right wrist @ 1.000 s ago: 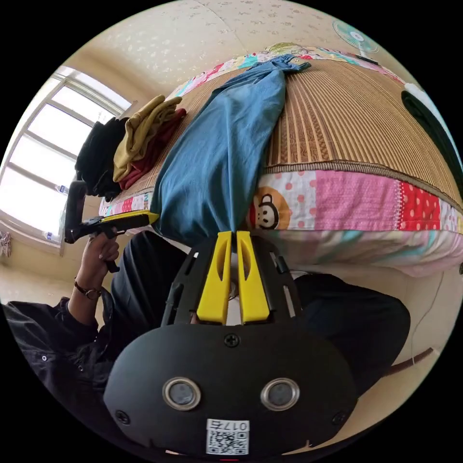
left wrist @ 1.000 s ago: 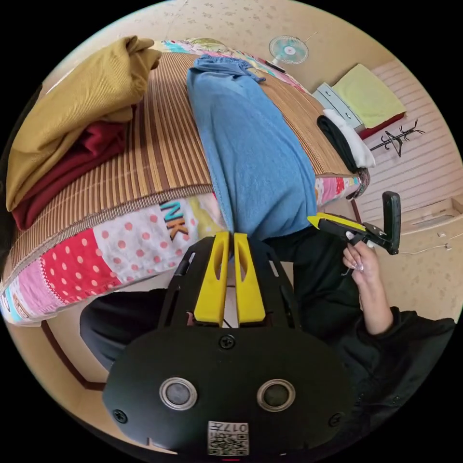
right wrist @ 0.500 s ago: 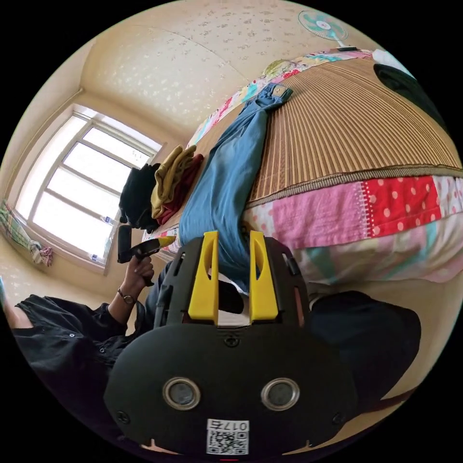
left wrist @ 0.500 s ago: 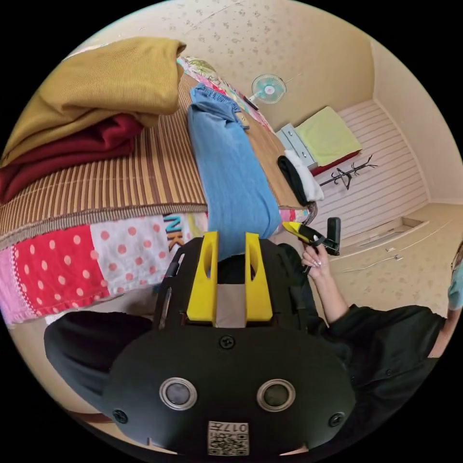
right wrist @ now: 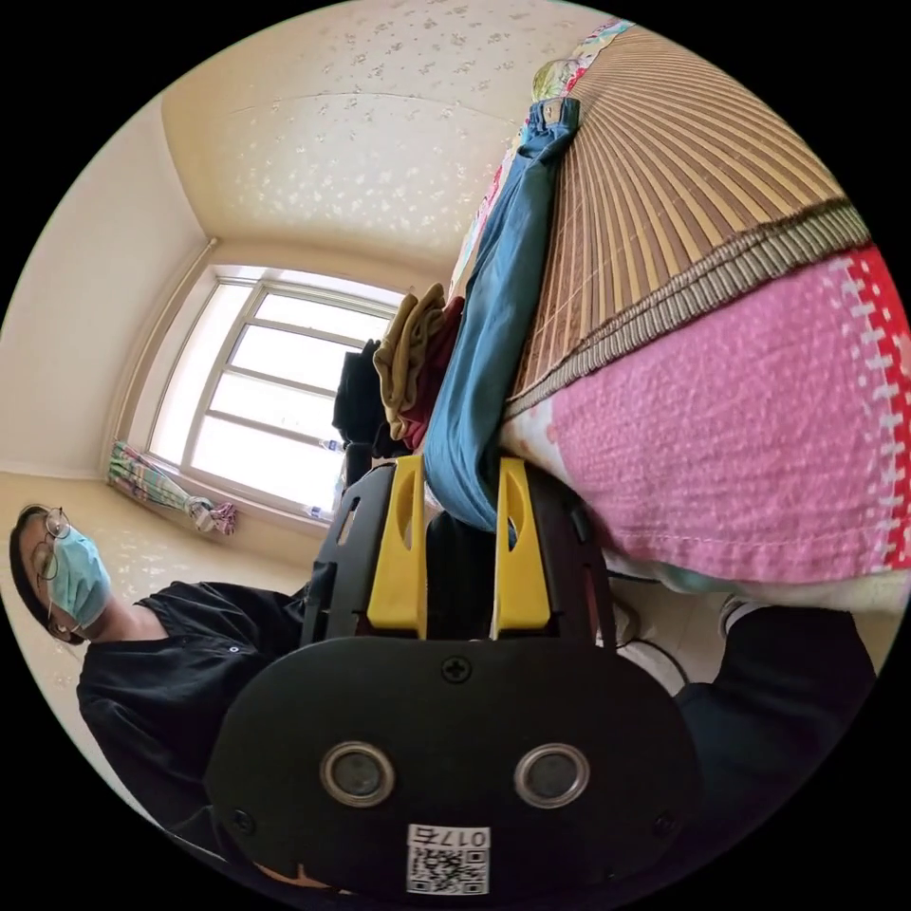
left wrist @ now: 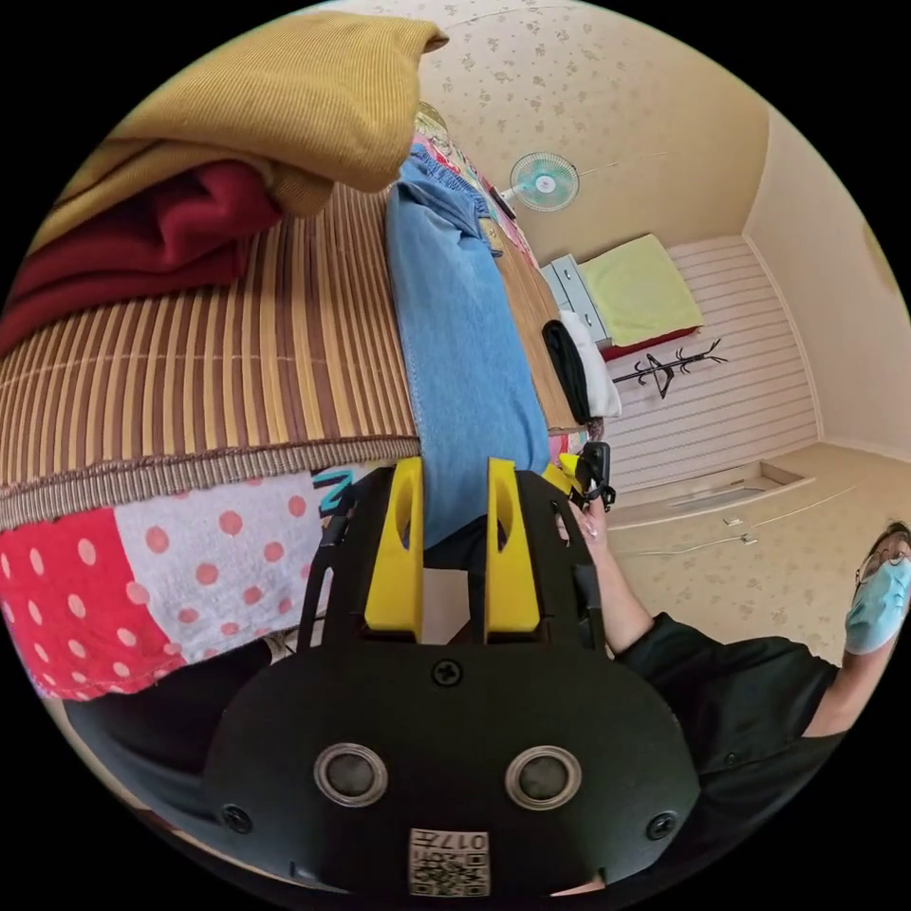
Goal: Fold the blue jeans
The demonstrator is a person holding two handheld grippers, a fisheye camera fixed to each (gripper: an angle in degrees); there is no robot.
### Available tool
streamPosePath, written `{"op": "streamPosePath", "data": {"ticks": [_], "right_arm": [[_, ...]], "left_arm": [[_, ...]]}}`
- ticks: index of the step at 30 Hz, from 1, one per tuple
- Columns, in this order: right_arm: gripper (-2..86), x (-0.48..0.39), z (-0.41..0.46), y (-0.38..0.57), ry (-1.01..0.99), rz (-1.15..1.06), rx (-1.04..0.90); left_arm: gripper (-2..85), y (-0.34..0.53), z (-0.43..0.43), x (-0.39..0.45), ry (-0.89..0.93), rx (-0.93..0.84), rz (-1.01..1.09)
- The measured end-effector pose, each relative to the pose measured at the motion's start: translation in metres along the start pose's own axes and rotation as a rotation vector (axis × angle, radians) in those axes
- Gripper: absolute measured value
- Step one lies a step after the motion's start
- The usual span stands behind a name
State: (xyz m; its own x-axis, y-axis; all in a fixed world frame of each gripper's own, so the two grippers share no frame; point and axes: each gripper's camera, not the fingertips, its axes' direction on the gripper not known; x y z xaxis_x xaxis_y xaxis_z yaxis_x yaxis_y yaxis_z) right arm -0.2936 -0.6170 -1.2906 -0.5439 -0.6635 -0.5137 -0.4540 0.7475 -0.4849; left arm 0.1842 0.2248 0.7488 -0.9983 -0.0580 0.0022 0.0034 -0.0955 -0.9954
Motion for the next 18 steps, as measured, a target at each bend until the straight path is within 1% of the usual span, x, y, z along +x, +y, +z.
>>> {"op": "streamPosePath", "data": {"ticks": [2,3,5,7,8,10,12,14,16,17,18], "right_arm": [[6.2,0.002,0.004,-0.003,0.002,0.005,-0.02],[5.1,0.002,0.003,-0.002,0.042,0.01,-0.017],[4.7,0.002,-0.007,0.002,-0.004,0.006,0.008],[5.4,0.001,-0.024,0.013,-0.063,0.0,0.051],[5.7,0.003,-0.028,0.015,-0.07,0.008,0.059],[8.3,0.021,-0.038,0.012,-0.104,0.084,0.029],[8.5,0.029,-0.043,0.005,-0.128,0.111,0.014],[7.8,0.03,-0.037,-0.004,-0.121,0.111,-0.027],[5.9,0.021,-0.022,-0.013,-0.066,0.081,-0.076],[5.3,0.018,-0.019,-0.014,-0.053,0.078,-0.081],[4.3,0.015,-0.016,-0.015,-0.028,0.082,-0.083]], "left_arm": [[2.6,-0.004,-0.001,-0.013,0.001,-0.015,-0.038],[1.4,-0.005,-0.003,-0.019,0.086,-0.024,-0.027],[1.4,0.001,-0.011,-0.024,0.168,-0.014,-0.005],[3.3,0.009,-0.022,-0.026,0.156,0.002,0.018],[6.1,0.014,-0.029,-0.032,0.124,0.021,-0.005],[9.9,0.015,-0.035,-0.046,0.16,0.027,-0.028],[9.6,0.008,-0.035,-0.064,0.239,0.016,-0.052],[8.6,0.001,-0.032,-0.069,0.258,0.011,-0.054],[6.1,-0.006,-0.026,-0.068,0.223,-0.023,-0.051],[3.7,-0.007,-0.027,-0.066,0.149,-0.043,-0.051],[1.9,-0.007,-0.03,-0.066,0.133,-0.048,-0.046]]}}
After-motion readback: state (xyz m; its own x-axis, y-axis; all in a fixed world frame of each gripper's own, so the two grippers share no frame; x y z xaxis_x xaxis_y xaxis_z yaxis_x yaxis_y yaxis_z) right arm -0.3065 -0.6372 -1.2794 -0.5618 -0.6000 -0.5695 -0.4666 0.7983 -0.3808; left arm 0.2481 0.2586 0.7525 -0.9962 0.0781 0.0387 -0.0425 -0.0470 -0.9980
